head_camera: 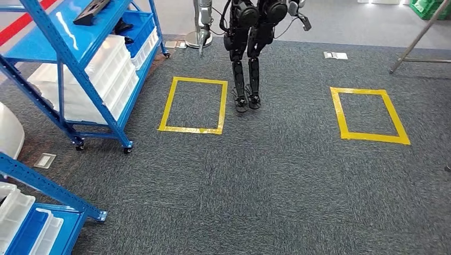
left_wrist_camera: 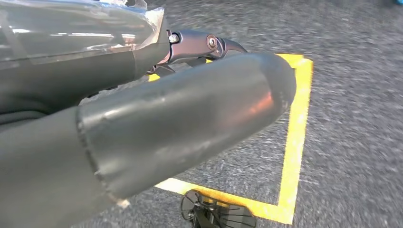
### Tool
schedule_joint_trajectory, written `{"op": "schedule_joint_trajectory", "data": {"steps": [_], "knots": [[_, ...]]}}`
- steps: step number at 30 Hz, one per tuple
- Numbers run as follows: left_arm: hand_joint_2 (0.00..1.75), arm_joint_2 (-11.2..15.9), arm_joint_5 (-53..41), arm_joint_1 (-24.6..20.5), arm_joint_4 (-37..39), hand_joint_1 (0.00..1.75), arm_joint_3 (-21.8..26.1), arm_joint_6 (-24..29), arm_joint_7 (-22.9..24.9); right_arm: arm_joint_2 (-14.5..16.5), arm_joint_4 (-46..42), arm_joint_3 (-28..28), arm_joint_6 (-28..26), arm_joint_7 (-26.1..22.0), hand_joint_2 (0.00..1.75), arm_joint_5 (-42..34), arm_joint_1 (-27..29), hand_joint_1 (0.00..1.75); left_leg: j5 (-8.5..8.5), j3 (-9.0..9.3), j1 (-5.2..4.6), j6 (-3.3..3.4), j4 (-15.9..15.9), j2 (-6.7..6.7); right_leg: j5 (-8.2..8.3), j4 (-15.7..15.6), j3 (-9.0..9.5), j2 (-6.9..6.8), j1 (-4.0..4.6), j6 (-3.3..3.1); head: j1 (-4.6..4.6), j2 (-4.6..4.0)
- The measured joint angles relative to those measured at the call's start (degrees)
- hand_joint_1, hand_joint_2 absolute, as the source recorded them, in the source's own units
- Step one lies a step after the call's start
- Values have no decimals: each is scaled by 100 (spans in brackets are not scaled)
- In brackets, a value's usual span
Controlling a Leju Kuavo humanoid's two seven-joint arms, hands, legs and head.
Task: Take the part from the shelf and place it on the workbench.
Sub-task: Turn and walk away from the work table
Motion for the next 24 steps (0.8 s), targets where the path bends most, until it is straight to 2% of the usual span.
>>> {"op": "schedule_joint_trajectory", "data": {"steps": [1, 2, 3, 4, 6, 7, 8, 10, 11, 12, 13, 14, 15, 17, 19, 21, 22, 24], "knots": [[0, 1, 0, 3, -1, 0, 9, 0, 2, -1, 0, -4, 0, -1, 0, -4, 3, 0, -2, 3, 4, -17, 6, -78, 192, -417, 169, 110, -26, 50, 3, 0], [0, 4, 0, 2, -2, 0, 17, 0, 8, 0, 1, -9, 0, -1, 0, -13, 3, 0, -12, 0, -5, -46, 23, -153, 352, -780, 309, 215, -40, 63, 8, 0], [0, 9, 0, 0, -5, 0, 22, 1, 14, 0, 1, -16, 0, 3, 0, -24, 3, 0, -20, -7, -15, -77, 37, -215, 451, -1017, 397, 292, -46, 44, 5, 0], [0, 14, -5, 2, -9, 0, 25, 0, 21, 2, 2, -24, 1, 15, 0, -38, 0, 0, -26, -20, -24, -106, 44, -267, 493, -1121, 431, 330, -43, 3, 2, 0], [0, 30, -42, 17, -14, 0, 31, -19, 40, 15, 2, -40, -1, 66, 0, -73, -6, 0, -23, -44, -12, -151, 53, -356, 517, -1135, 465, 220, -42, -100, -7, 0], [0, 33, -72, 26, -14, 0, 32, -41, 53, 23, 2, -48, -4, 96, 0, -89, -7, 0, -48, -69, -6, -173, 92, -298, 528, -1139, 484, 163, -50, -133, -11, 0], [0, 36, -96, 27, -14, 0, 34, -70, 65, 30, 1, -55, -9, 122, 0, -100, -2, 0, -124, -123, -1, -197, 205, -174, 538, -1145, 499, 100, -59, -166, -25, 0], [0, 30, -120, -2, -14, 0, 36, -131, 77, 28, 0, -66, -16, 166, 0, -97, 29, 0, -451, -387, 1, -248, 762, 191, 535, -1149, 501, -39, -43, -216, -58, 0], [0, 26, -120, -18, -14, 0, 38, -155, 72, 20, 0, -72, -17, 192, 0, -86, 48, 0, -631, -571, 10, -269, 1134, 302, 526, -1148, 501, -118, -27, -239, -69, 0], [0, 19, -117, -27, -14, 0, 43, -173, 64, 6, 0, -78, -14, 225, 0, -70, 67, 0, -751, -735, 19, -282, 1458, 359, 515, -1148, 501, -200, -12, -254, -69, 0], [0, 11, -112, -27, -14, 0, 50, -191, 51, -13, 0, -84, -10, 262, 0, -56, 76, 0, -770, -824, 25, -283, 1624, 387, 505, -1147, 502, -277, 1, -267, -69, 0], [0, 3, -99, -22, -14, 0, 58, -210, 36, -32, 0, -89, -3, 297, 0, -46, 78, 0, -679, -799, 28, -274, 1568, 404, 495, -1147, 508, -345, 9, -279, -69, 0], [0, -2, -73, -19, -14, 0, 67, -238, 17, -49, 0, -91, 5, 329, 0, -40, 74, 0, -511, -669, 25, -253, 1319, 436, 484, -1147, 519, -410, 18, -288, -69, 0], [0, -7, -7, -43, -14, 0, 93, -303, -26, -67, 0, -93, 19, 367, 0, -37, 63, 0, -193, -267, -20, -174, 569, 664, 456, -1147, 551, -523, 46, -284, -69, 0], [0, -17, 31, -92, -14, 0, 136, -342, -72, -79, -1, -95, 26, 362, 0, -24, 57, 0, -105, -65, -84, -105, 159, 829, 426, -1149, 571, -632, 74, -245, -64, 0], [0, -28, 35, -104, -14, 0, 172, -350, -105, -90, -2, -95, 19, 325, 0, 8, 38, 0, -108, -64, -113, -68, 99, 735, 407, -1171, 602, -749, 87, -202, -65, 0], [0, -38, 37, -92, -13, 0, 187, -348, -117, -94, -4, -95, 13, 299, 0, 27, 25, 0, -81, -38, -97, -51, 55, 675, 390, -1158, 609, -740, 90, -180, -65, 0], [0, -64, 55, -84, -13, 0, 223, -327, -148, -104, -8, -93, 4, 243, 0, 53, 17, 0, -14, 20, -45, 0, -46, 548, 234, -884, 508, -483, 87, -165, -53, 0]]}}
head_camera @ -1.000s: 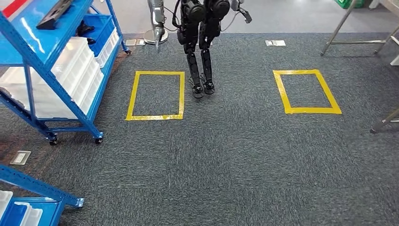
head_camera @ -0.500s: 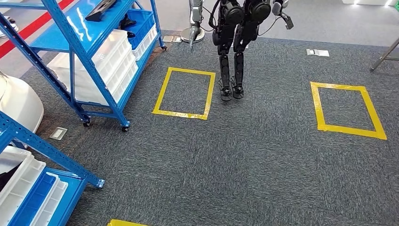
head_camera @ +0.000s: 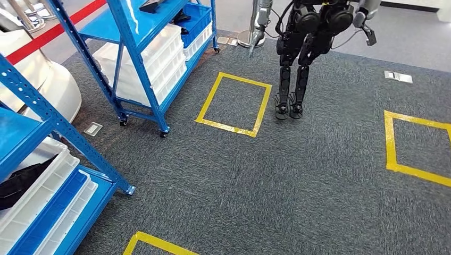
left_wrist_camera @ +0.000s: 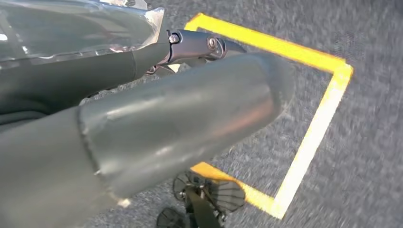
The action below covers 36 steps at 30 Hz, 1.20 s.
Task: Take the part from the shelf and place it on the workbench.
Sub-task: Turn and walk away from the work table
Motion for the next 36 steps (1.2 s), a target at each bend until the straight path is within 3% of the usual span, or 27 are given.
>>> {"op": "schedule_joint_trajectory", "data": {"steps": [2, 4, 5, 6, 8, 10, 12, 13, 15, 17, 18, 19, 20, 21, 23, 25, 28, 30, 32, 33, 35, 36], "knots": [[0, -26, 22, -10, -1, 0, 33, 28, -30, -14, -1, 1, -1, -38, 0, 12, 15, 0, 33, 12, 33, 33, -35, -149, -302, 693, -326, 322, -36, -19, 14, 0], [0, -44, 30, -6, -1, 0, 67, 41, -45, -32, -1, 1, -1, -52, 0, 18, 31, 0, 37, 8, 42, 32, -31, -321, -470, 1251, -614, 407, -75, 11, 15, 0], [0, -53, 32, 2, -1, 0, 79, 43, -47, -40, -1, 1, -1, -56, 0, 19, 37, 0, 38, 12, 51, 24, -26, -411, -418, 1244, -628, 418, -99, 64, 16, 0], [0, -64, 32, 8, -1, 0, 88, 44, -48, -49, -1, 1, -1, -58, 0, 20, 42, 0, 36, 16, 65, 6, -16, -500, -283, 1024, -541, 438, -127, 134, 14, 0], [0, -79, 33, 14, -1, 0, 98, 46, -49, -58, 0, 1, -1, -62, 0, 21, 44, 0, 15, 8, 84, -62, 36, -669, 58, 264, -223, 631, -194, 271, 25, 0], [0, -80, 35, 15, -1, 0, 113, 51, -52, -60, 2, 1, 1, -68, 0, 22, 36, 0, -19, -26, 74, -142, 95, -787, 223, -180, -49, 793, -218, 264, 43, 0], [0, -76, 42, 29, -1, 0, 132, 61, -56, -59, 2, 1, 1, -74, 0, 28, 18, 0, -18, -59, 85, -200, 104, -872, 243, -218, -17, 734, -205, 157, 47, 0], [0, -78, 50, 40, 0, 0, 145, 68, -56, -58, 1, 2, 2, -78, 0, 38, 9, 0, -29, -79, 97, -221, 125, -827, 253, -223, 3, 677, -207, 116, 44, 0], [0, -82, 68, 44, 1, 0, 166, 87, -53, -50, 1, 7, 16, -82, 0, 73, 10, 0, -208, -228, 109, -267, 432, -542, 268, -234, 16, 540, -202, 42, 15, 0], [0, -92, 99, 25, 2, 0, 182, 110, -51, -55, 1, 24, 51, -65, 0, 113, 29, 0, -579, -587, 104, -300, 1157, -234, 252, -236, 15, 374, -168, -11, -14, 0], [0, -97, 115, 20, 2, 0, 195, 124, -51, -62, 1, 39, 71, -55, 0, 135, 38, 0, -717, -772, 106, -306, 1512, -180, 240, -235, 14, 282, -151, -34, -14, 0], [0, -103, 126, 26, 2, 0, 210, 136, -51, -72, 1, 54, 87, -46, 0, 152, 41, 0, -743, -869, 106, -300, 1690, -162, 229, -235, 15, 199, -138, -48, -15, 0], [0, -108, 131, 37, 2, 0, 226, 148, -50, -79, 1, 67, 98, -44, 0, 169, 36, 0, -657, -853, 105, -283, 1651, -146, 218, -235, 22, 123, -126, -61, -15, 0], [0, -111, 131, 47, 2, 0, 242, 161, -47, -83, 1, 79, 105, -47, 0, 188, 26, 0, -482, -717, 98, -251, 1385, -109, 204, -235, 36, 51, -114, -72, -15, 0], [0, -113, 133, 43, 1, 0, 264, 189, -43, -76, 1, 109, 108, -62, 0, 218, 3, 0, -167, -312, 41, -156, 621, 154, 172, -235, 72, -74, -79, -70, -14, 0], [0, -119, 139, 21, 0, 0, 280, 214, -46, -66, 1, 148, 108, -74, 0, 247, -14, 0, -90, -119, -26, -90, 226, 327, 140, -239, 93, -182, -48, -34, -9, 0], [0, -131, 143, 39, 1, 0, 318, 221, -64, -50, 1, 202, 108, -76, 0, 265, -58, 0, -70, -108, -31, -52, 142, 155, 107, -265, 130, -320, -26, 31, -13, 0], [0, -146, 140, 53, 1, 0, 333, 212, -79, -42, -1, 221, 107, -76, 0, 264, -73, 0, -4, -38, 9, -14, 24, 33, 15, -102, 84, -111, -23, 57, -1, 0], [0, -154, 139, 35, -2, 0, 345, 204, -86, -37, -1, 227, 110, -78, 0, 263, -63, 0, 37, -4, 39, 18, -33, -103, -228, 474, -191, 251, -55, 41, 23, 0], [0, -151, 140, 25, -2, 0, 353, 197, -85, -35, -1, 230, 113, -78, 0, 265, -51, 0, 45, -7, 50, 29, -32, -190, -368, 858, -394, 354, -69, 36, 27, 0], [0, -151, 144, 21, -3, 0, 368, 173, -84, -35, -1, 237, 120, -75, 0, 279, -26, 0, 44, -4, 60, 27, -28, -375, -469, 1317, -674, 416, -108, 88, 32, 0], [0, -155, 144, 26, -3, 0, 372, 158, -85, -35, -1, 240, 121, -73, 0, 288, -19, 0, 41, 2, 70, 17, -24, -467, -388, 1252, -679, 427, -128, 149, 32, 0]]}}
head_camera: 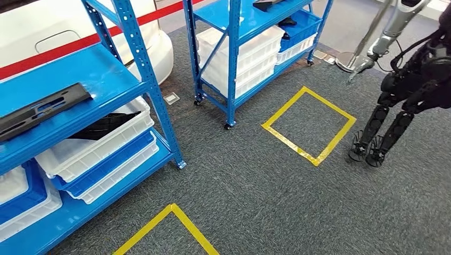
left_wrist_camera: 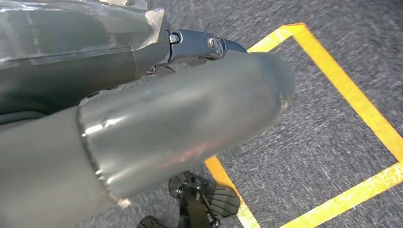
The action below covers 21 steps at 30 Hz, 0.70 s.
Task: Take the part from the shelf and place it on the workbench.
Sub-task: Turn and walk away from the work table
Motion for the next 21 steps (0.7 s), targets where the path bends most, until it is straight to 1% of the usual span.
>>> {"op": "schedule_joint_trajectory", "data": {"steps": [1, 2, 3, 4, 5, 6, 7, 8, 9, 10, 11, 12, 13, 14, 15, 16, 17, 18, 19, 20, 21], "knots": [[0, -4, -1, 5, 0, 0, 3, -13, -1, -1, 0, 3, 0, 2, 0, 7, 2, 0, -6, 8, 14, -22, 9, -93, 168, -299, 107, 37, -31, 74, 0, 0], [0, -8, -3, 9, 0, 0, 5, -22, -1, -1, 0, 5, 0, 3, 0, 10, 1, 0, -16, 9, 27, -52, 24, -178, 353, -688, 262, 134, -68, 146, 2, 0], [0, -11, -6, 8, 0, 0, 6, -33, -1, 0, 1, 7, 1, 3, 0, 12, 0, 0, -40, -1, 26, -97, 64, -261, 513, -1064, 402, 251, -92, 181, 10, 0], [0, -11, -8, 5, -1, 0, 8, -42, -2, 1, 2, 7, 2, 2, 0, 13, 1, 0, -60, -13, 24, -141, 94, -330, 618, -1332, 505, 342, -108, 173, 11, 0], [0, -10, -10, 7, -1, 0, 10, -50, -2, 2, 3, 8, 3, -1, 0, 13, -4, 0, -79, -28, 21, -182, 110, -386, 652, -1445, 545, 394, -101, 131, 13, 0], [0, -9, -10, 14, -2, 0, 14, -57, -2, 3, 3, 8, 4, -5, 0, 12, -13, 0, -91, -40, 23, -221, 119, -440, 661, -1479, 568, 372, -82, 67, 12, 0], [0, -3, -11, 26, -3, 0, 22, -63, -2, 5, 3, 9, 3, -10, 0, 11, -24, 0, -87, -44, 42, -246, 110, -463, 668, -1482, 590, 310, -88, 9, 5, 0], [0, 2, -13, 38, -3, 0, 30, -71, -1, 10, 3, 11, 3, -15, 0, 10, -39, 0, -106, -61, 52, -272, 139, -388, 676, -1489, 612, 257, -92, -36, 2, 0], [0, 7, -14, 43, -4, 0, 37, -80, 0, 16, 3, 13, 2, -20, 0, 12, -45, 0, -174, -111, 56, -295, 249, -238, 687, -1495, 633, 200, -102, -84, -15, 0], [0, 12, -15, 37, -5, 0, 40, -89, 0, 22, 3, 14, 2, -23, 0, 13, -43, 0, -301, -211, 56, -317, 464, -52, 692, -1501, 637, 133, -109, -125, -30, 0], [0, 10, -15, 23, -6, 0, 40, -97, -2, 26, 3, 15, 2, -25, 0, 14, -35, 0, -483, -374, 51, -339, 789, 135, 686, -1501, 645, 60, -93, -156, -44, 0], [0, 9, -16, 7, -7, 0, 40, -103, -3, 27, 3, 16, 2, -26, 0, 14, -21, 0, -672, -574, 54, -357, 1175, 238, 676, -1501, 646, -23, -76, -184, -56, 0], [0, 10, -16, -2, -6, 0, 40, -105, -4, 26, 3, 16, 2, -25, 0, 14, -10, 0, -806, -762, 61, -369, 1523, 282, 664, -1500, 647, -110, -61, -199, -57, 0], [0, 10, -17, -4, -6, 0, 40, -106, -5, 24, 3, 16, 2, -25, 0, 14, -6, 0, -850, -888, 67, -374, 1737, 303, 653, -1499, 650, -189, -50, -213, -57, 0], [0, 12, -16, 1, -6, 0, 41, -106, -5, 23, 2, 16, 2, -25, 0, 14, -8, 0, -774, -899, 71, -368, 1731, 321, 639, -1499, 659, -262, -42, -220, -58, 0], [0, 15, -16, 6, -6, 0, 42, -107, -9, 25, 2, 17, 2, -26, 0, 15, -13, 0, -606, -792, 71, -350, 1506, 354, 623, -1499, 677, -329, -37, -220, -58, 0], [0, 16, -15, 5, -7, 0, 42, -111, -17, 28, 3, 21, 2, -26, 0, 16, -19, 0, -399, -594, 60, -314, 1125, 455, 603, -1499, 702, -391, -31, -212, -58, 0], [0, 19, -15, -3, -9, 0, 43, -115, -28, 33, 3, 28, 1, -28, 0, 20, -23, 0, -237, -387, 32, -277, 727, 601, 577, -1497, 729, -453, -14, -193, -58, 0], [0, 21, -15, -16, -13, 0, 43, -122, -43, 36, 3, 38, -2, -33, 0, 23, -26, 0, -139, -231, 4, -242, 431, 710, 551, -1500, 743, -507, 4, -167, -54, 0], [0, 21, -15, -28, -19, 0, 43, -128, -55, 38, 3, 49, -5, -42, 0, 27, -29, 0, -110, -146, -25, -213, 265, 786, 528, -1502, 762, -560, 20, -138, -52, 0], [0, 21, -15, -34, -24, 0, 45, -130, -62, 39, 3, 63, -9, -57, 0, 29, -35, 0, -127, -132, -49, -196, 218, 775, 509, -1513, 783, -617, 31, -108, -50, 0]]}}
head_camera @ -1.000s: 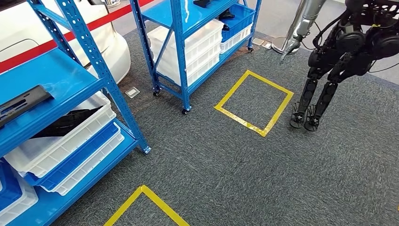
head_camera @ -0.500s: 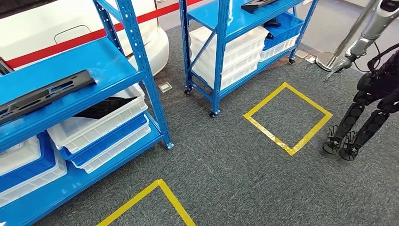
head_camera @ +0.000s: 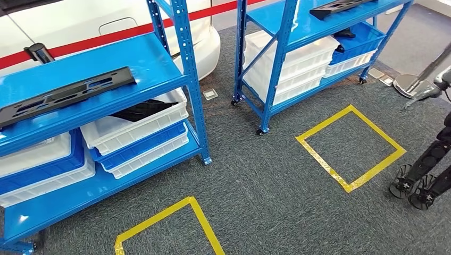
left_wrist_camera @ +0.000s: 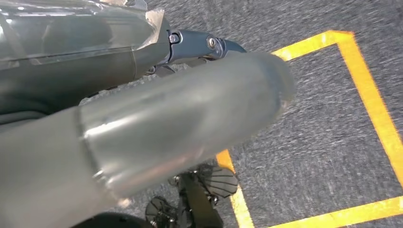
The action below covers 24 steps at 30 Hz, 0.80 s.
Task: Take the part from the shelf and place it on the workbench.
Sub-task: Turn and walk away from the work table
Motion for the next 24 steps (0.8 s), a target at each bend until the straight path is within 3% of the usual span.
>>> {"op": "schedule_joint_trajectory", "data": {"steps": [2, 4, 6, 8, 9, 11, 13, 15, 17, 18, 20, 22, 24], "knots": [[0, -4, 0, 10, -7, 0, 11, 1, -5, 5, -2, 34, -5, -32, 0, 1, -27, 0, 27, 33, 6, 47, -66, -148, -25, -28, 62, -79, 12, 61, -3, 0], [0, -16, 2, 13, -11, 0, 25, 5, -5, 7, -3, 63, -8, -54, 0, 2, -42, 0, 90, 112, 42, 108, -184, -288, -155, 179, 3, 144, 13, 76, 15, 0], [0, -27, 4, -5, -14, 0, 33, 7, -5, -2, -3, 73, -7, -62, 0, 3, -29, 0, 118, 148, 63, 150, -233, -439, -438, 828, -316, 483, -8, 33, 42, 0], [0, -31, 1, -12, -15, 0, 38, -4, -5, -14, -3, 75, 2, -59, 0, 1, -5, 0, 113, 150, 64, 160, -229, -625, -613, 1433, -674, 591, -20, 39, 52, 0], [0, -34, -3, -8, -15, 0, 39, -17, -5, -21, -3, 76, 5, -54, 0, 0, 4, 0, 108, 153, 66, 155, -225, -722, -568, 1476, -739, 608, -28, 81, 54, 0], [0, -43, -20, 0, -14, 0, 39, -46, -5, -37, -3, 77, 9, -44, 0, -1, 9, 0, 92, 166, 75, 127, -208, -896, -250, 978, -579, 665, -60, 203, 53, 0], [0, -48, -44, 3, -14, 0, 39, -62, -5, -50, -2, 77, 9, -39, 0, 1, 7, 0, 65, 170, 76, 81, -171, -1021, 52, 330, -323, 827, -105, 281, 57, 0], [0, -42, -58, 5, -15, 0, 39, -64, -4, -51, -1, 77, 12, -31, 0, 1, 3, 0, 31, 156, 57, 22, -131, -1108, 148, 63, -221, 936, -103, 221, 64, 0], [0, -35, -62, 17, -15, 0, 40, -64, -3, -51, -1, 79, 14, -25, 0, 1, -14, 0, 22, 138, 57, -29, -126, -1178, 165, 25, -184, 889, -71, 102, 58, 0], [0, -28, -64, 25, -16, 0, 40, -64, -3, -48, -1, 80, 14, -25, 0, 1, -22, 0, 19, 129, 74, -47, -122, -1187, 173, 19, -164, 841, -76, 58, 53, 0], [0, -21, -67, 25, -16, 0, 42, -64, -3, -40, -1, 82, 13, -24, 0, 1, -26, 0, -97, 34, 85, -90, 76, -972, 184, 6, -142, 734, -91, -20, 30, 0], [0, -24, -69, 4, -17, 0, 42, -65, -3, -37, -1, 83, 14, -24, 0, 1, -10, 0, -401, -270, 80, -131, 676, -633, 169, 1, -130, 605, -73, -92, -4, 0], [0, -25, -71, -3, -18, 0, 42, -70, -3, -41, -1, 82, 14, -24, 0, 1, 11, 0, -641, -645, 88, -152, 1348, -493, 148, 2, -126, 447, -42, -142, -18, 0]]}}
